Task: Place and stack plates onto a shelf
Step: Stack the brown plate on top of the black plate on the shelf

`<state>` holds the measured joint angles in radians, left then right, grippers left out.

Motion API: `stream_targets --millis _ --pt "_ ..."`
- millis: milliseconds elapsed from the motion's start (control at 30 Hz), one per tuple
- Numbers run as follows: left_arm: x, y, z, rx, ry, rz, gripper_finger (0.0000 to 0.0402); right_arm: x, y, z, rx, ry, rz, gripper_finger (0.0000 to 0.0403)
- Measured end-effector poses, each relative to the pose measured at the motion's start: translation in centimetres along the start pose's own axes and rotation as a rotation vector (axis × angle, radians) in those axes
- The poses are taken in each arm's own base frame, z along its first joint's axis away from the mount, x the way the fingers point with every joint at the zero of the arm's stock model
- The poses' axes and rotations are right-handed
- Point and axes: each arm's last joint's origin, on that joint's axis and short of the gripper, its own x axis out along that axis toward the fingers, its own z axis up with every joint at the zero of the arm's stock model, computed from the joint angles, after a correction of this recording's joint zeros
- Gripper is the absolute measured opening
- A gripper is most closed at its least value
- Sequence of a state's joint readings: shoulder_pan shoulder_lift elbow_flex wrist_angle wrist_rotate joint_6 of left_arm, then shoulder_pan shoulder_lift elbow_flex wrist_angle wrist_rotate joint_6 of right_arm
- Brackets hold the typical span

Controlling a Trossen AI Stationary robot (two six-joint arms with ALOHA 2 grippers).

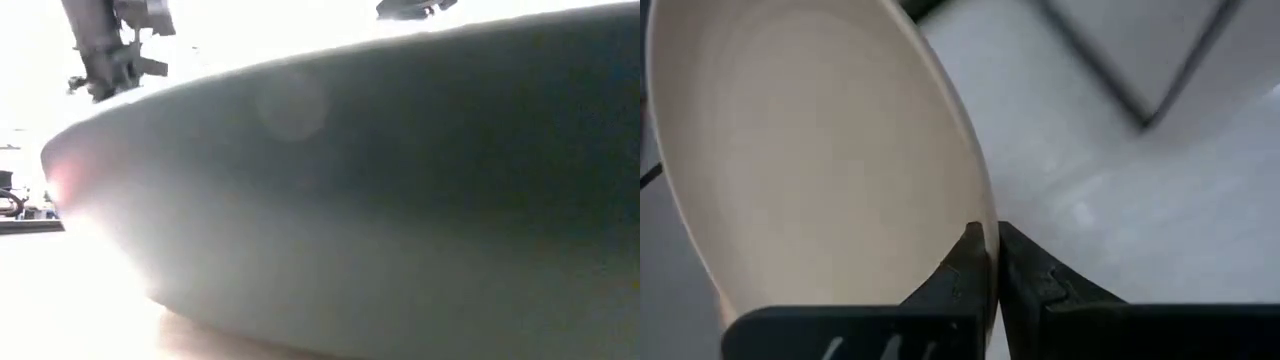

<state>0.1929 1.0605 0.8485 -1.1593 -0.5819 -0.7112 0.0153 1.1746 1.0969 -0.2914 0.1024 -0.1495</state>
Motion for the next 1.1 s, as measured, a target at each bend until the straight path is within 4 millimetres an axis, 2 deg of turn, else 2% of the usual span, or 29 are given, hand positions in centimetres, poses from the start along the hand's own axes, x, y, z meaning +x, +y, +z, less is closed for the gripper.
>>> stream_targets --millis 167,333,433,567,667,800,933,1100 --pt "-3.9 0.8 2.4 -0.018 -0.234 -0.167 0.001 -0.7 0.1 0.3 -0.001 -0.026 0.002 0.0174" --pt "-7.7 1.1 5.4 0.024 -0.461 -0.204 0.001 -2.0 -0.2 0.7 0.003 -0.067 -0.004 0.0174" --pt "-9.7 0.2 7.5 0.083 -0.608 -0.255 0.001 -3.4 -0.4 1.2 0.002 -0.126 -0.015 0.0173" --pt "-11.5 -2.2 10.1 0.222 -0.77 -0.313 0.001 -5.7 -0.8 2.1 0.014 -0.239 -0.043 0.0173" --pt "-11.7 -4.7 11.7 0.368 -0.85 -0.338 0.001 -7.5 -1.2 2.5 0.028 -0.309 -0.099 0.0173" --pt "-10.8 -8.3 13.7 0.567 -0.902 -0.332 0.001 -9.9 -1.6 2.7 0.037 -0.376 -0.141 0.0173" --pt "-9.3 -12.1 15.4 0.772 -0.947 -0.31 0.001 -11.7 -1.8 2.7 0.047 -0.431 -0.146 0.0173" --pt "-6.9 -16.0 16.8 0.979 -0.937 -0.245 0.001 -12.8 -1.8 2.5 0.072 -0.456 -0.141 0.0173"
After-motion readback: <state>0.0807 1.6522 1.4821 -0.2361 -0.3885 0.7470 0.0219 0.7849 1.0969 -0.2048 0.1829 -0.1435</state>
